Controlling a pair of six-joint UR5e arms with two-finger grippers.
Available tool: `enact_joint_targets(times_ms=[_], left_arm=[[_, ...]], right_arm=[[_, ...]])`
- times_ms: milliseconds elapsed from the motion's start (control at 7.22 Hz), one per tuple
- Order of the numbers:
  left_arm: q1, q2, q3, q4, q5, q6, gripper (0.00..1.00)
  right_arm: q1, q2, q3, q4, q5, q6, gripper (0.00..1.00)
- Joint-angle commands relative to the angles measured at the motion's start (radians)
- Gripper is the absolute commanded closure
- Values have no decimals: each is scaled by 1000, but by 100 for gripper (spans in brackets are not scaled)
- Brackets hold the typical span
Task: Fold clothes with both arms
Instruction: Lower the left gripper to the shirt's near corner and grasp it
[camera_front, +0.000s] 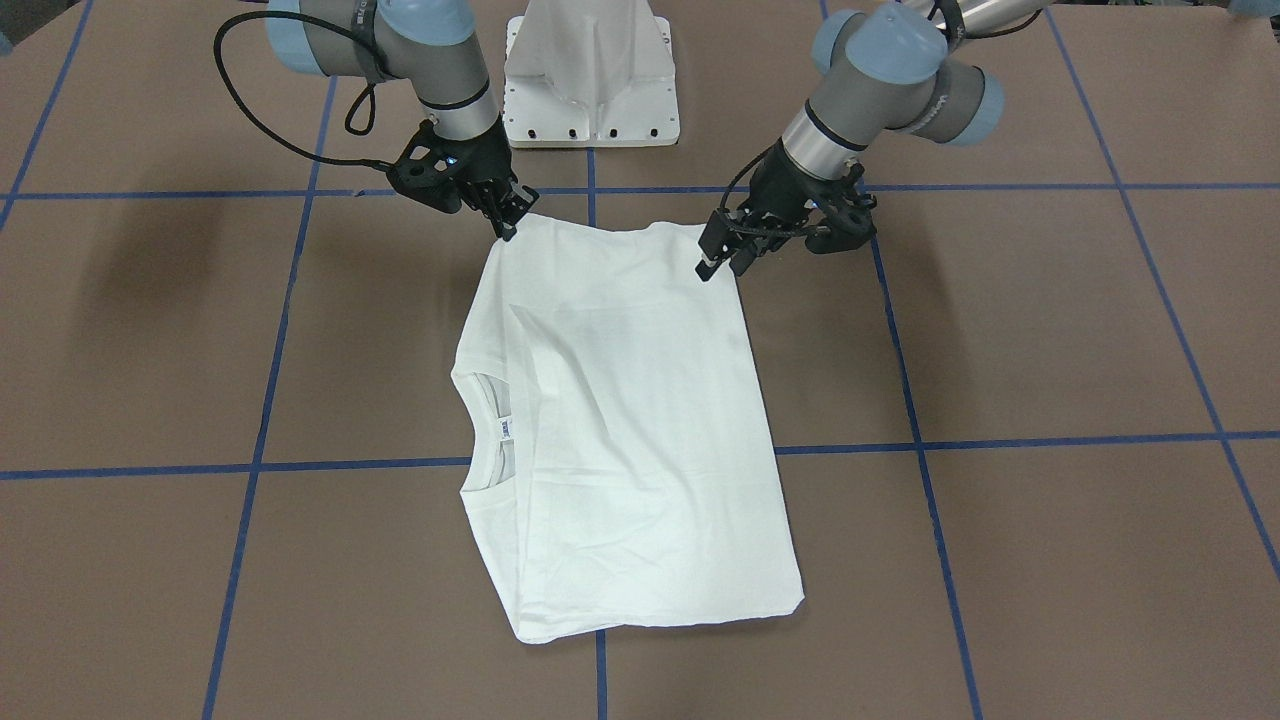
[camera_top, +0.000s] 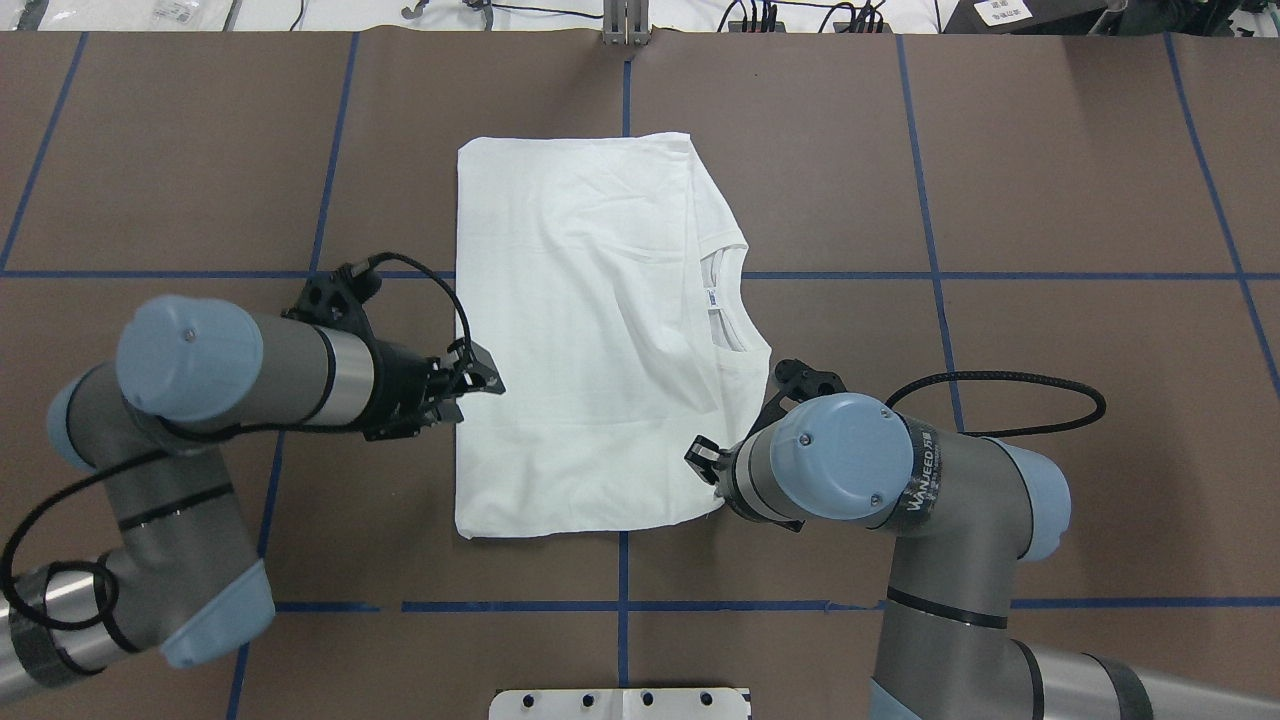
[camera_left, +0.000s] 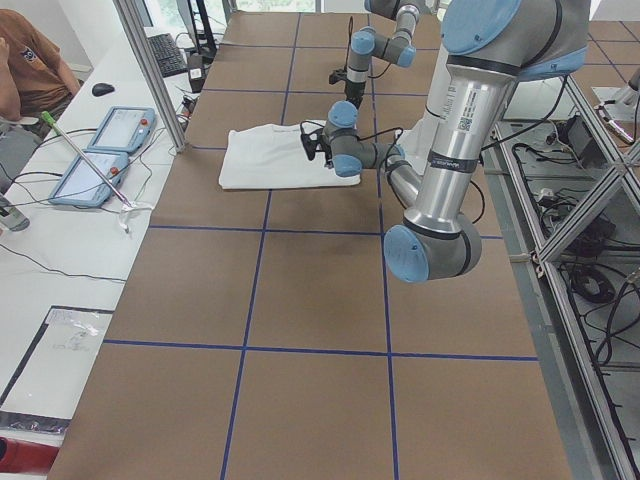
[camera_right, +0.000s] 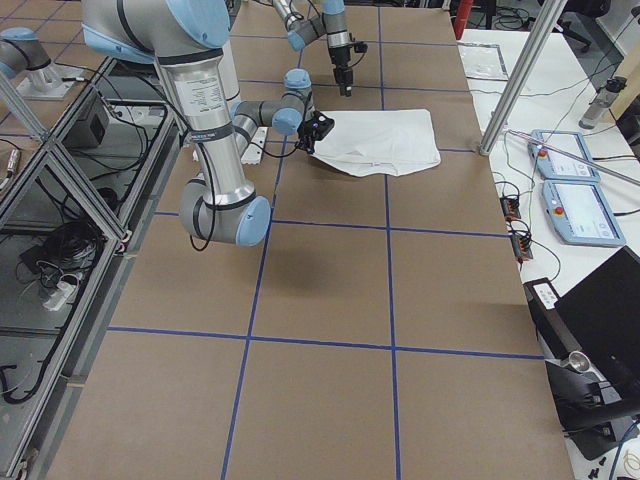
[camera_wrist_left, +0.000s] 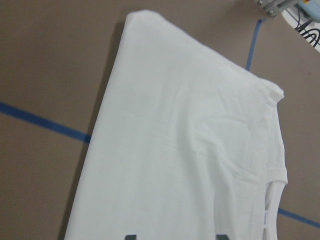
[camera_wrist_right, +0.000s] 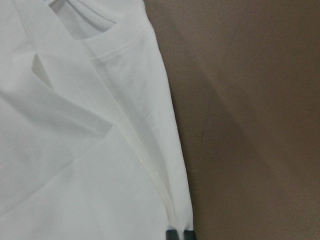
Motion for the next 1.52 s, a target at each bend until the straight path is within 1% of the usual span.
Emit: enact_joint_targets(times_ms=[0, 415, 831, 1384], left_arm=[[144, 19, -8, 63, 130, -44, 37], [145, 16, -44, 202, 130, -42, 36], [149, 11, -47, 242, 123, -45, 34], [158, 14, -39, 244, 103, -47, 36]], right_arm=[[-7, -5, 2, 1, -5, 0, 100], [-7, -7, 2, 1, -5, 0, 100], [-8, -11, 1, 1, -5, -1, 100], [-11, -11, 2, 1, -5, 0, 100]])
